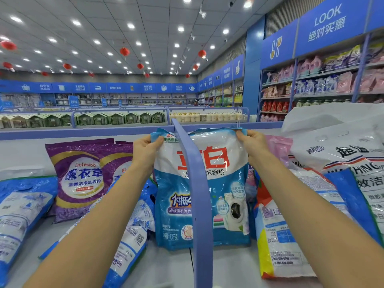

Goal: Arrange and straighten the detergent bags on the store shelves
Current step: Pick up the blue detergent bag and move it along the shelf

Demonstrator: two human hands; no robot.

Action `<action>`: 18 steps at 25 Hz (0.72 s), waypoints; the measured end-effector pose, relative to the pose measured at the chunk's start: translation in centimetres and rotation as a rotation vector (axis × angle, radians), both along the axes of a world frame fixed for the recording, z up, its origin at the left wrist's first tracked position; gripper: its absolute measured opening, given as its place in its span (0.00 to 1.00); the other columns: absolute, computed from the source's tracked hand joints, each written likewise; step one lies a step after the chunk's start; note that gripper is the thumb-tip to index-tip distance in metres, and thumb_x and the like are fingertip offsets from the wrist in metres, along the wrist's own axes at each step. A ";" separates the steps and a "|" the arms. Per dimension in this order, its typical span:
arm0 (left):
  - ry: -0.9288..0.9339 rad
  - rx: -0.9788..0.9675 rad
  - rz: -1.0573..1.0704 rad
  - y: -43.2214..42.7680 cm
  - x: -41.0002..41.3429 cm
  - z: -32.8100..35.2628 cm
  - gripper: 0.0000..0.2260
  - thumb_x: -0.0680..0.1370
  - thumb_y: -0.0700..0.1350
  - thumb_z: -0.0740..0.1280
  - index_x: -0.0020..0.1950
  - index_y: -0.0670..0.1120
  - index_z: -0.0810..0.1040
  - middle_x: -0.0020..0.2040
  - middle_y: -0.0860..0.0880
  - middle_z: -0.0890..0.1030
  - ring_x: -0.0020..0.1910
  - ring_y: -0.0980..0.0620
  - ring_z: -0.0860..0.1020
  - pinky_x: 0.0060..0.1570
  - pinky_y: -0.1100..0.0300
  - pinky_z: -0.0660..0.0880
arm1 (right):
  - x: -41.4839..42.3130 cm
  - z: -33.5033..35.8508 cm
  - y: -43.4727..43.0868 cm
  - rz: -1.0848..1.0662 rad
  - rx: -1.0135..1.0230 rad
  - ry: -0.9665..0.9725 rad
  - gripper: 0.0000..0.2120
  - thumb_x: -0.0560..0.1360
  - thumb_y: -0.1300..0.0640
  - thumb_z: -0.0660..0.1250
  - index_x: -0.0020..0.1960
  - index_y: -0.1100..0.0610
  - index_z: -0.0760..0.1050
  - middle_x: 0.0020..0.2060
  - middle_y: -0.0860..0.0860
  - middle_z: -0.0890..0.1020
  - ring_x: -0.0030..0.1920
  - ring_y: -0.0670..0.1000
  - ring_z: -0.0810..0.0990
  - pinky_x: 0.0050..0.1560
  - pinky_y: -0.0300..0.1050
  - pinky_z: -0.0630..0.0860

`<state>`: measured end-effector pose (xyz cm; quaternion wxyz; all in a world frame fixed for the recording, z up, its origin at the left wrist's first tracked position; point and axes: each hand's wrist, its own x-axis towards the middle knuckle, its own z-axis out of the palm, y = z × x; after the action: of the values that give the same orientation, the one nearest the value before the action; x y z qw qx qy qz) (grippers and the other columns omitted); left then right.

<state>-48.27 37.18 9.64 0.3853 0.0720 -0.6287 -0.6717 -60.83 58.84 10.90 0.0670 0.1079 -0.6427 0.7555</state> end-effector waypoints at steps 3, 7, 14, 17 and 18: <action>-0.012 0.048 -0.048 0.3 0.5 0.4 0.06 0.77 0.37 0.64 0.40 0.42 0.77 0.28 0.53 0.81 0.26 0.57 0.79 0.28 0.64 0.77 | -0.1 0.3 0.0 -0.022 0.049 0.030 0.05 0.76 0.58 0.66 0.41 0.56 0.76 0.45 0.54 0.80 0.49 0.55 0.78 0.54 0.51 0.77; -0.060 0.097 -0.086 -0.2 1.7 0.4 0.08 0.80 0.41 0.61 0.45 0.41 0.77 0.34 0.50 0.82 0.32 0.54 0.79 0.32 0.62 0.77 | 0.2 1.4 0.5 0.008 0.193 -0.014 0.05 0.74 0.58 0.67 0.44 0.59 0.75 0.45 0.56 0.79 0.52 0.58 0.78 0.52 0.52 0.77; -0.137 -0.811 0.213 3.3 11.1 -6.7 0.25 0.72 0.53 0.68 0.66 0.46 0.68 0.60 0.51 0.73 0.58 0.55 0.70 0.60 0.63 0.67 | 14.0 -6.2 5.0 -0.304 0.459 0.713 0.20 0.76 0.54 0.60 0.67 0.58 0.68 0.60 0.51 0.76 0.58 0.48 0.72 0.57 0.30 0.63; -0.119 -1.437 0.370 5.4 11.2 -10.4 0.36 0.69 0.64 0.60 0.72 0.47 0.61 0.72 0.44 0.63 0.71 0.46 0.59 0.68 0.48 0.60 | 15.7 -11.4 3.4 -0.181 0.800 0.836 0.28 0.77 0.38 0.50 0.73 0.49 0.55 0.74 0.51 0.60 0.74 0.53 0.55 0.74 0.49 0.50; -0.151 -1.540 0.413 5.8 10.5 -11.3 0.38 0.69 0.67 0.58 0.74 0.48 0.57 0.74 0.43 0.59 0.74 0.44 0.54 0.67 0.41 0.59 | 15.2 -12.3 2.9 -0.173 0.904 0.829 0.30 0.76 0.34 0.44 0.74 0.45 0.49 0.76 0.50 0.52 0.76 0.52 0.47 0.74 0.53 0.43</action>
<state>-37.77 42.98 -1.65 0.3997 -0.0540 -0.9140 0.0429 -45.63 61.70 -1.45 0.3196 0.3577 -0.8262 0.2955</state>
